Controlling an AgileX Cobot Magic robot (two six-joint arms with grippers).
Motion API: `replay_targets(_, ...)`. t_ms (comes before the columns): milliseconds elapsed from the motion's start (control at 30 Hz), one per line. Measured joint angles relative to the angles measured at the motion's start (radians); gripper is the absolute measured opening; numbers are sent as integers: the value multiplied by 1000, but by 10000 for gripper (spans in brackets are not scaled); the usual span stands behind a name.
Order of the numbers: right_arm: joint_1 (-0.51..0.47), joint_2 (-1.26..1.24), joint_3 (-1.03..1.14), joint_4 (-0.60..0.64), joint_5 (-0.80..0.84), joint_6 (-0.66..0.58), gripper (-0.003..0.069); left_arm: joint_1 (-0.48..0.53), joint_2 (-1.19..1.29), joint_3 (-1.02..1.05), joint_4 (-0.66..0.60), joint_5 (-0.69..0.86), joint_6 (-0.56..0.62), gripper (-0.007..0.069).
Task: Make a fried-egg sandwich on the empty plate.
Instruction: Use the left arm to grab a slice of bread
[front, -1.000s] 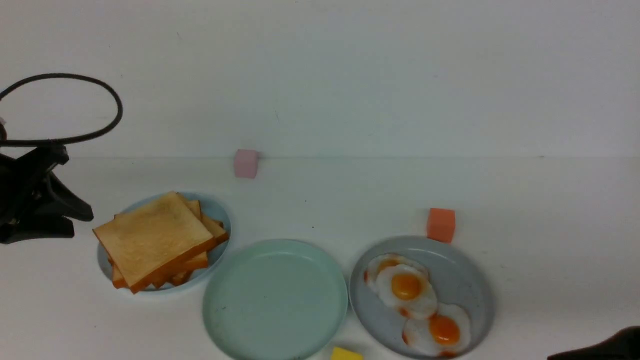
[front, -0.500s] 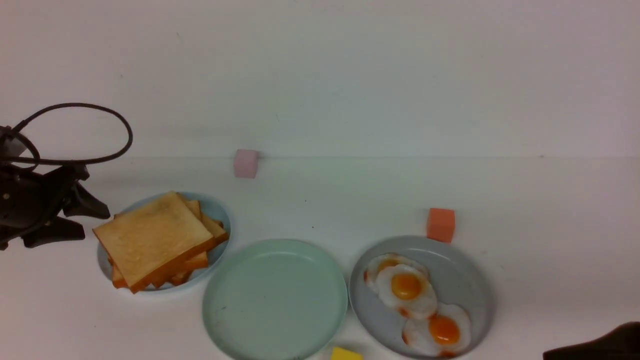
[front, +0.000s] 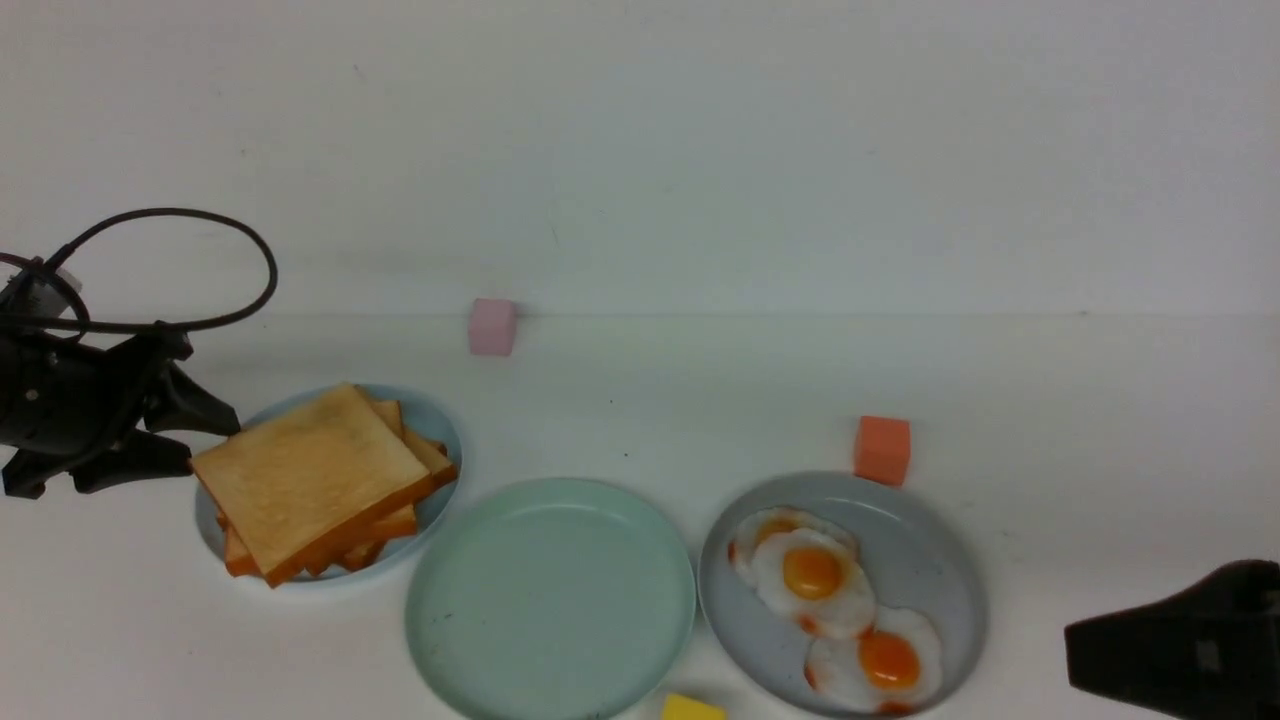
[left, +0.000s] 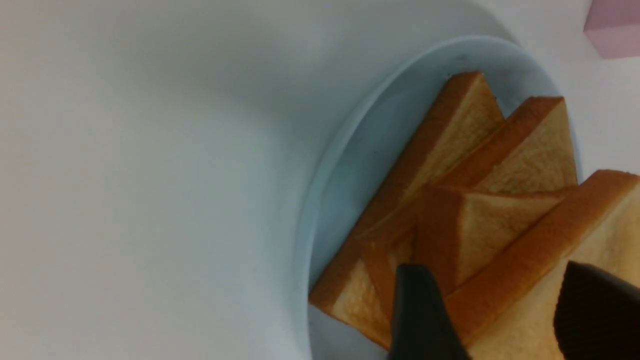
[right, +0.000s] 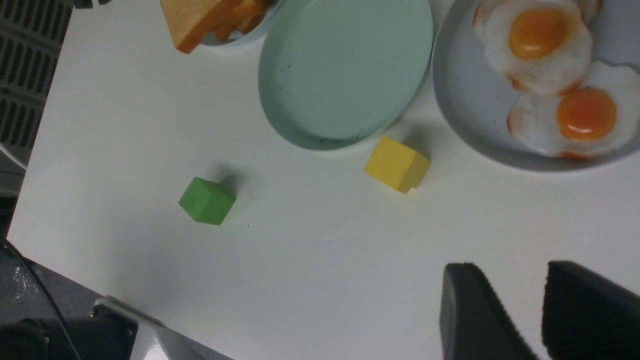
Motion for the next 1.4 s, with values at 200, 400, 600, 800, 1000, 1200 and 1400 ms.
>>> replay_targets(200, 0, 0, -1, -2, -2, 0, 244, 0, 0, 0, 20, 10, 1, 221)
replay_targets(400, 0, 0, -1, -3, 1, 0, 244, 0, 0, 0, 44, 7, 1, 13)
replay_targets(600, 0, 0, -1, -3, 1, -1, 244, 0, 0, 0, 49, 6, 8, -13)
replay_targets(800, 0, 0, -1, -3, 1, -20, 244, 0, -6, 0, 52, 6, 55, -13)
replay_targets(1000, 0, 0, -2, -3, 6, -23, 244, 0, -15, -1, 45, 6, 152, -13)
replay_targets(1200, 0, 0, -2, -3, 6, -23, 244, 0, -15, -1, 45, -19, 145, 2)
replay_targets(1400, 0, 0, -2, -4, 6, -23, 244, 0, -15, -1, 47, -38, 85, 143)
